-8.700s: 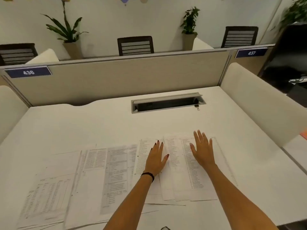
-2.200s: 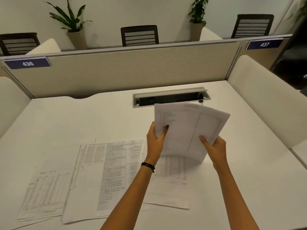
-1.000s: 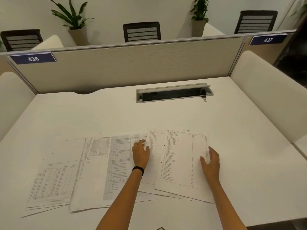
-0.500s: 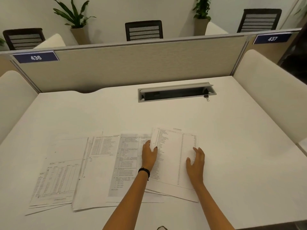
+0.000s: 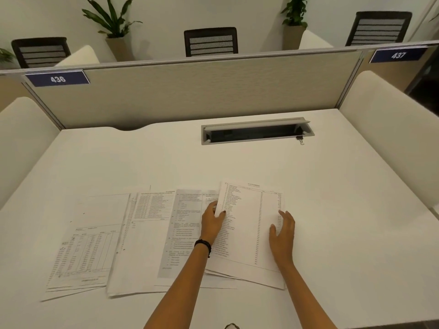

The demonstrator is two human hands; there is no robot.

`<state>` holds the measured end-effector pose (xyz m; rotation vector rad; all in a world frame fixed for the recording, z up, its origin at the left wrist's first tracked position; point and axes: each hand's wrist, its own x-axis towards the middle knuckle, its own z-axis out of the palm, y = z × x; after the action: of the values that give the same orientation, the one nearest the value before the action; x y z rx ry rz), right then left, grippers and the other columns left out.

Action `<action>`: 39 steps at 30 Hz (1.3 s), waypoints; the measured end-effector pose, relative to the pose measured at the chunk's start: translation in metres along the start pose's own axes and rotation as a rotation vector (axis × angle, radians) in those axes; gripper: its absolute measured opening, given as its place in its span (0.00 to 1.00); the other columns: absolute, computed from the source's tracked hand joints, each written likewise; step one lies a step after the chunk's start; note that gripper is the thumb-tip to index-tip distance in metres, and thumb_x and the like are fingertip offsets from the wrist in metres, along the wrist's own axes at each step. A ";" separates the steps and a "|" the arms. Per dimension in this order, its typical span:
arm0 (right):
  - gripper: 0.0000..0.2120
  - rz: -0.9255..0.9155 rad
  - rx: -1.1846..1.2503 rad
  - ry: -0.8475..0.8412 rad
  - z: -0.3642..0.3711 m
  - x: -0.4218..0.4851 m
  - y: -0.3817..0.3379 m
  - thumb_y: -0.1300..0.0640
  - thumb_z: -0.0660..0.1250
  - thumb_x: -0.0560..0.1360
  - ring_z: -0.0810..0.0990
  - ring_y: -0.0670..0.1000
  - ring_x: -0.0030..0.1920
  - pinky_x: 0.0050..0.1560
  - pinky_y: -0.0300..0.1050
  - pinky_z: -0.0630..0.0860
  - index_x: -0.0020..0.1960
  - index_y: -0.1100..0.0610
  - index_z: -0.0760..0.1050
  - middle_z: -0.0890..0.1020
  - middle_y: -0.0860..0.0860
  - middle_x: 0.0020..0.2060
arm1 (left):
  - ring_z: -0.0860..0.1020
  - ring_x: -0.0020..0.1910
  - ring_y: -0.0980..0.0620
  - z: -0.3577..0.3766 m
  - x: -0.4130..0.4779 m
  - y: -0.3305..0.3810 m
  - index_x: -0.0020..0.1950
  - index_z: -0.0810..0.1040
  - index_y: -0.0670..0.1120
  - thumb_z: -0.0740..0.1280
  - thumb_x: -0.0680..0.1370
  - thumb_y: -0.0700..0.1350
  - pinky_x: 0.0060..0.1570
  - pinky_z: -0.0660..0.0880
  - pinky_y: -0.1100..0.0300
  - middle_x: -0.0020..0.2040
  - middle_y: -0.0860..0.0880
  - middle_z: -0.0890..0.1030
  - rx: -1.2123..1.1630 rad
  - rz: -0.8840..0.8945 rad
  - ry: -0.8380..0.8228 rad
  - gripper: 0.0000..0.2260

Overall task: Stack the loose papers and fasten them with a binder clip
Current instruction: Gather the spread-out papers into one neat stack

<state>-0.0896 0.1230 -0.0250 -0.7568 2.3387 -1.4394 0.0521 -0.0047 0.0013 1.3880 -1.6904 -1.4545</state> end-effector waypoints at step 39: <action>0.09 -0.073 0.467 -0.088 -0.042 0.026 -0.104 0.61 0.65 0.75 0.80 0.57 0.50 0.51 0.50 0.80 0.55 0.57 0.75 0.81 0.57 0.52 | 0.78 0.49 0.57 -0.020 -0.024 0.089 0.60 0.63 0.52 0.56 0.80 0.42 0.42 0.79 0.67 0.53 0.59 0.74 -0.294 0.415 0.207 0.10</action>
<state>-0.1025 0.1019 0.0869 -0.7544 1.8184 -1.8458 0.0451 0.0007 0.0955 0.9274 -1.4554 -1.2166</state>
